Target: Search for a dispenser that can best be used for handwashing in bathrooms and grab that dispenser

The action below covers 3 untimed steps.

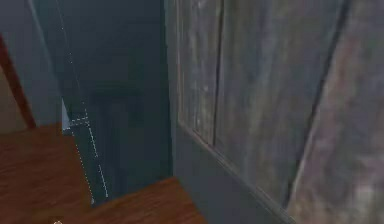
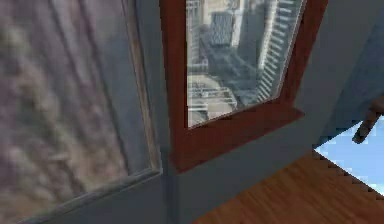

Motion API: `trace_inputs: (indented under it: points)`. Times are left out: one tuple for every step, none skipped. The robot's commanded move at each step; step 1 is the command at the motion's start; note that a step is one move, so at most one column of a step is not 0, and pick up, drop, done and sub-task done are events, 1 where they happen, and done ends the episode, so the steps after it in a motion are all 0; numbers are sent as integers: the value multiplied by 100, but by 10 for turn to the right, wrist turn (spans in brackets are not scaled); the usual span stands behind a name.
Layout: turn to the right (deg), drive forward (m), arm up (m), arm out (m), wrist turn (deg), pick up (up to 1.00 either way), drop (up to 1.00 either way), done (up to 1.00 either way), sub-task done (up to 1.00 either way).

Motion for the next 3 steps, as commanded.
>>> trace_inputs:
  points:
    - [-450,0,0,0,0,0,0,0,0]
    - [-450,0,0,0,0,0,0,0,0]
    - [-450,0,0,0,0,0,0,0,0]
